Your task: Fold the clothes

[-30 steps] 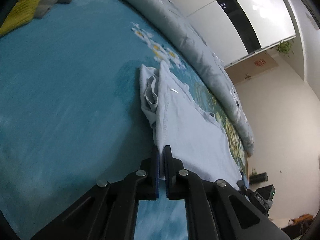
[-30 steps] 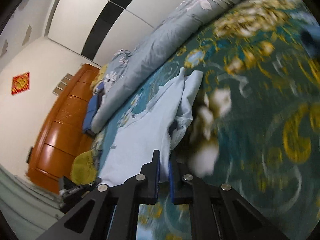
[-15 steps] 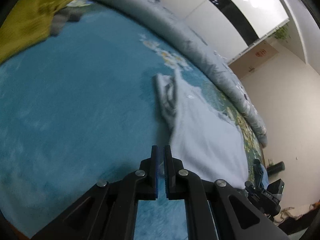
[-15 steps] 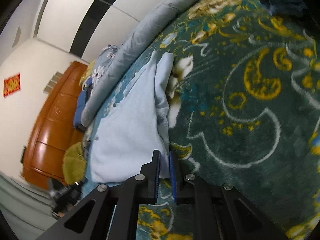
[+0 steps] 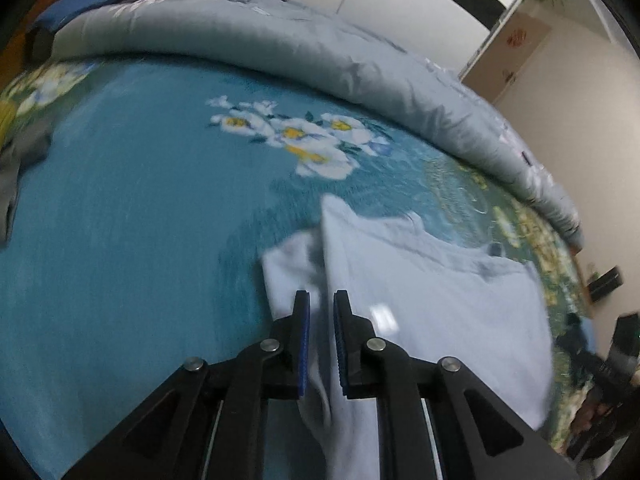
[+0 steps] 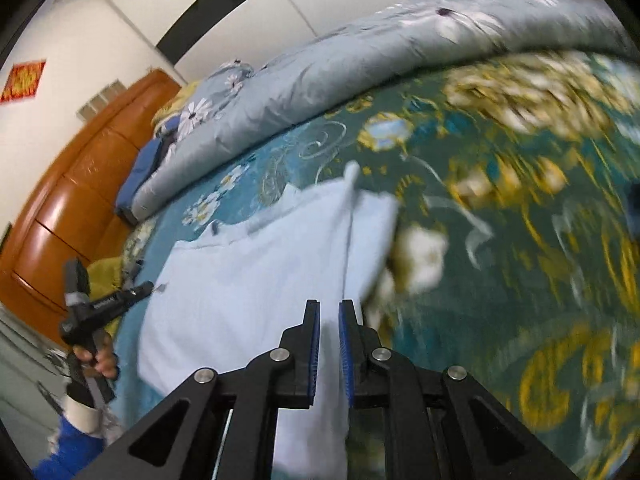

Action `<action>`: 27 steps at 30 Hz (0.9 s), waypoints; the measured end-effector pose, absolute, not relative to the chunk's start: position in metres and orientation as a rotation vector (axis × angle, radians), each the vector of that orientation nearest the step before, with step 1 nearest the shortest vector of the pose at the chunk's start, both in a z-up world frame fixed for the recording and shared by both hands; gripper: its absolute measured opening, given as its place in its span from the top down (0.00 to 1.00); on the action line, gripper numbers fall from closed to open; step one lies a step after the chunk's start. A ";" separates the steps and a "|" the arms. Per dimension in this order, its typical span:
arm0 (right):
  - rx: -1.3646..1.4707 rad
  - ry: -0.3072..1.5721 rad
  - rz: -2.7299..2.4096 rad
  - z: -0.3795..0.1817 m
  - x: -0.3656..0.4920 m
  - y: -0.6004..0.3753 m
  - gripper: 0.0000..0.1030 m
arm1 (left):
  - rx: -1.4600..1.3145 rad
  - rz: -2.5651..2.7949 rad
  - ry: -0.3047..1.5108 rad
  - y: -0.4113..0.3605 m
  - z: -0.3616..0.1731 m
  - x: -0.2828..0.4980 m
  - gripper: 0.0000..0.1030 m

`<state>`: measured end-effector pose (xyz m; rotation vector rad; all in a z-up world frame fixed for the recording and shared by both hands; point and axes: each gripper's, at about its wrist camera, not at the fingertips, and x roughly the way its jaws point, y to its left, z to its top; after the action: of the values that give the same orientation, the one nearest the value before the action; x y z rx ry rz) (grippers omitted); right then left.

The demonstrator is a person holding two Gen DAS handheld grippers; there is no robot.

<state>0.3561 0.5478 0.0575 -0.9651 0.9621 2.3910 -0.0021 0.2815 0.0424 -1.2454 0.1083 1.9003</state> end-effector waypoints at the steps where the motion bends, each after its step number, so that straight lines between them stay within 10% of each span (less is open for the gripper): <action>1: -0.974 0.946 2.396 0.058 0.346 0.553 0.88 | -1.239 1.892 0.130 0.288 0.041 -0.005 0.89; 27: -0.935 0.713 2.443 0.074 0.261 0.594 0.98 | -1.129 1.887 0.077 0.313 0.034 -0.027 0.98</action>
<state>0.2613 0.5936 0.0739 -0.9351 0.7127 2.4434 -0.0266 0.3129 0.0340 -1.1293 0.0766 1.8869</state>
